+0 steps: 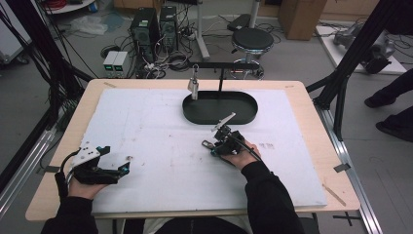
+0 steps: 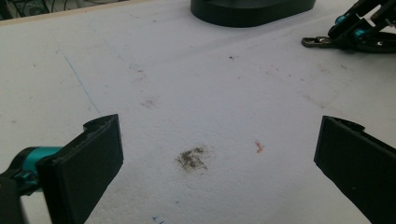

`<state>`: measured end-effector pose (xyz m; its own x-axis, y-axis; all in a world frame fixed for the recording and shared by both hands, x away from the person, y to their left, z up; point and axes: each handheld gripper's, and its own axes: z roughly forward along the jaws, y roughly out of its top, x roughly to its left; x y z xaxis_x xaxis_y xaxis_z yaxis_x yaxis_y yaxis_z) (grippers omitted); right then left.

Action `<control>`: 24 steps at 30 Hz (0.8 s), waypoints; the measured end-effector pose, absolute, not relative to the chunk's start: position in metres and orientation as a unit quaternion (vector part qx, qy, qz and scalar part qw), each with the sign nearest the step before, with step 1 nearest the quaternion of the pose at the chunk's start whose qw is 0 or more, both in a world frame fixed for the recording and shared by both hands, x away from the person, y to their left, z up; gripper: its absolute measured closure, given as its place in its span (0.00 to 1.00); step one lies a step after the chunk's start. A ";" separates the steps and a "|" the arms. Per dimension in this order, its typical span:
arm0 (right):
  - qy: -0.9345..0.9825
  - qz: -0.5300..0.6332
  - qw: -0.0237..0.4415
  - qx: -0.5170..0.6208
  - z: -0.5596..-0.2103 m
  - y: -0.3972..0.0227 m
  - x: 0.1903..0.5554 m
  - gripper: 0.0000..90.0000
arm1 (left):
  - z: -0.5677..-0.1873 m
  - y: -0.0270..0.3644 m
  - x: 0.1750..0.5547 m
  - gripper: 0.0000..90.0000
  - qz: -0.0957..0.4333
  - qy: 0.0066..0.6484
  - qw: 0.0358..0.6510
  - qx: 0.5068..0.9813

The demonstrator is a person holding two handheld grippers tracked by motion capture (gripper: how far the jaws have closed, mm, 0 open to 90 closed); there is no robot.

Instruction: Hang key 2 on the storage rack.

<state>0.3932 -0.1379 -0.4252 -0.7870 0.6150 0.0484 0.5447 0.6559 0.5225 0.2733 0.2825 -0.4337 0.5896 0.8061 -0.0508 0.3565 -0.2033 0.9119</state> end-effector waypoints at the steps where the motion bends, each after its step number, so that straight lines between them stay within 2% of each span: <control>1: 0.906 0.268 0.060 0.323 -0.425 -0.139 0.394 0.89 | -0.434 0.283 0.273 0.02 0.227 0.392 0.495 0.741; 7: 0.905 0.267 0.068 0.323 -0.424 -0.138 0.392 0.93 | -0.434 0.283 0.274 0.02 0.226 0.393 0.496 0.741; 24: 0.884 0.307 0.075 0.345 -0.403 -0.158 0.397 0.94 | -0.434 0.284 0.274 0.02 0.226 0.396 0.496 0.739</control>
